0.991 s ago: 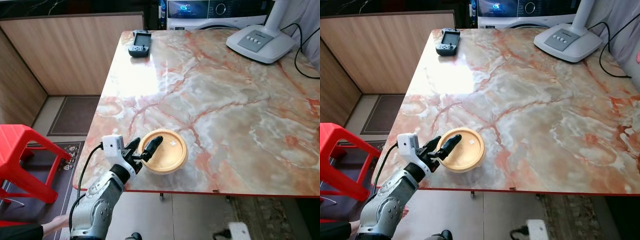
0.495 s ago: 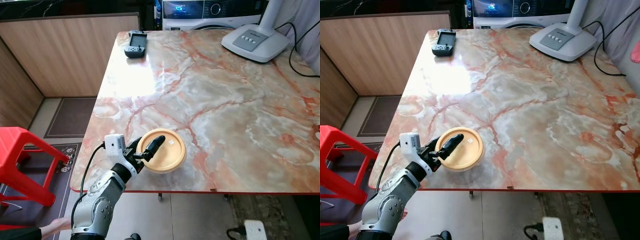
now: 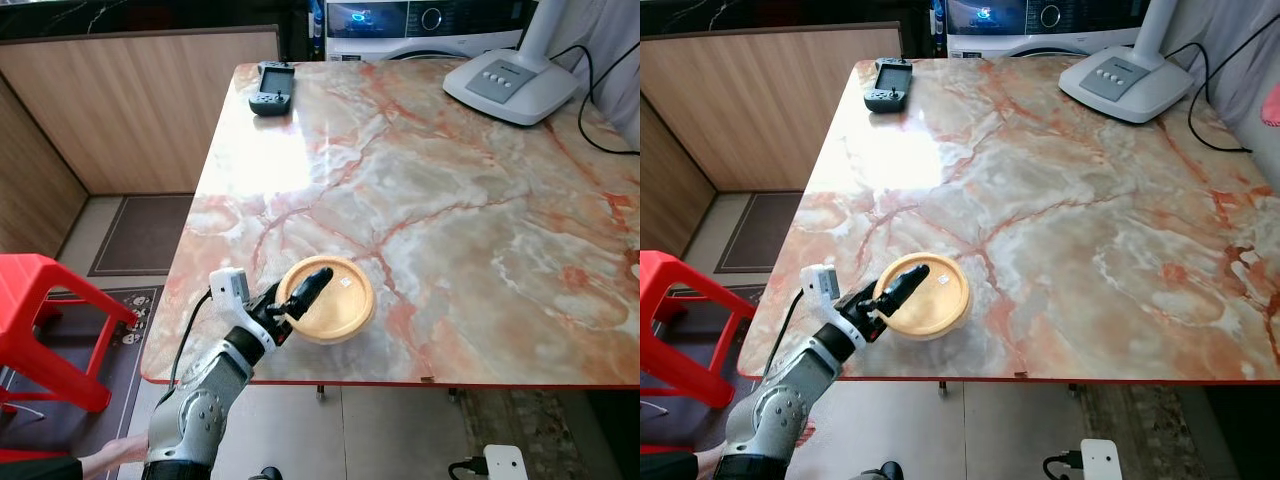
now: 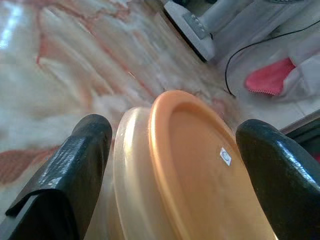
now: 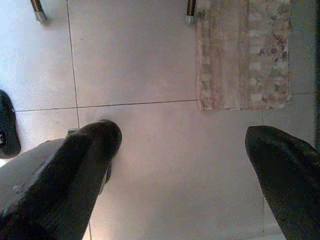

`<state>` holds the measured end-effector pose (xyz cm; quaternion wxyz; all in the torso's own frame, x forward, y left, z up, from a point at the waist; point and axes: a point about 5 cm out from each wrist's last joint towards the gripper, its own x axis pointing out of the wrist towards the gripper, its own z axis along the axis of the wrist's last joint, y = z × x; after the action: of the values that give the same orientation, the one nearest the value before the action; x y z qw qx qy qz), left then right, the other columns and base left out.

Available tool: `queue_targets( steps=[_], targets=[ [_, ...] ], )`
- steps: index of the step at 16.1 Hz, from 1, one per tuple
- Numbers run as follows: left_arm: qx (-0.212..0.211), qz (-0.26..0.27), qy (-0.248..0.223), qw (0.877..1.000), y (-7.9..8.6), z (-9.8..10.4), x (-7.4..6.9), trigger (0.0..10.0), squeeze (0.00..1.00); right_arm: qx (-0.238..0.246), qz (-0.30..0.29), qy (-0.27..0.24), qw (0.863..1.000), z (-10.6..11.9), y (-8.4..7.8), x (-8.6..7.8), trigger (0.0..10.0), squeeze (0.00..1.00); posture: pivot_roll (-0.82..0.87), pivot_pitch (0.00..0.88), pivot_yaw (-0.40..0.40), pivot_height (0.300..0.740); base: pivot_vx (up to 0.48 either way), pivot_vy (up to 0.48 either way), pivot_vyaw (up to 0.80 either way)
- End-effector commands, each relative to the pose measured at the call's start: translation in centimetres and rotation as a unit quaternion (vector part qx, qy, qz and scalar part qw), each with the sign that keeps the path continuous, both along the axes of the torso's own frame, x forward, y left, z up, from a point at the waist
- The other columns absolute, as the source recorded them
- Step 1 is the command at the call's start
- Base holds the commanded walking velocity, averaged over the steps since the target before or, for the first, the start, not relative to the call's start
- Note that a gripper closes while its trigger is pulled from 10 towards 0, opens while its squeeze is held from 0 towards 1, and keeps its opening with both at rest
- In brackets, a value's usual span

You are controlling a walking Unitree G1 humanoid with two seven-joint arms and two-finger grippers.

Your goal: Restocking fridge

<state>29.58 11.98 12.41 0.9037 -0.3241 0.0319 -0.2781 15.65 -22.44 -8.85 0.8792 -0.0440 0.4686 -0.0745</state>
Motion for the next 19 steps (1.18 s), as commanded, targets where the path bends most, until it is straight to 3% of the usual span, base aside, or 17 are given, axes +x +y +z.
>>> queue_targets(
  steps=[1,2,3,19],
  targets=[
    [-0.003,-0.004,0.008,1.0,0.1,-0.3,0.0,6.0,0.0,0.003,0.003,0.014,1.0,-0.4,0.3,-0.9,10.0,0.0,0.07,0.159,-0.011,0.74,0.0,0.0,0.0],
    [-0.004,-0.008,0.008,1.0,0.1,-0.3,0.1,0.4,0.0,0.003,0.008,0.014,1.0,-0.4,0.3,-0.9,10.0,0.0,0.07,0.159,-0.011,0.74,0.0,0.0,0.0],
    [-0.005,-0.011,0.008,1.0,0.0,-0.3,0.1,0.0,0.0,0.003,0.01,0.013,1.0,-0.4,0.4,-0.8,10.0,0.0,0.07,0.159,-0.012,0.74,0.0,0.0,0.0],
    [-0.004,0.001,0.037,0.999,0.9,-2.1,-0.8,0.0,0.0,-0.007,0.058,0.021,0.998,-0.4,0.9,-0.7,10.0,0.0,0.06,0.131,-0.024,0.74,0.0,0.0,0.0]
  ],
)
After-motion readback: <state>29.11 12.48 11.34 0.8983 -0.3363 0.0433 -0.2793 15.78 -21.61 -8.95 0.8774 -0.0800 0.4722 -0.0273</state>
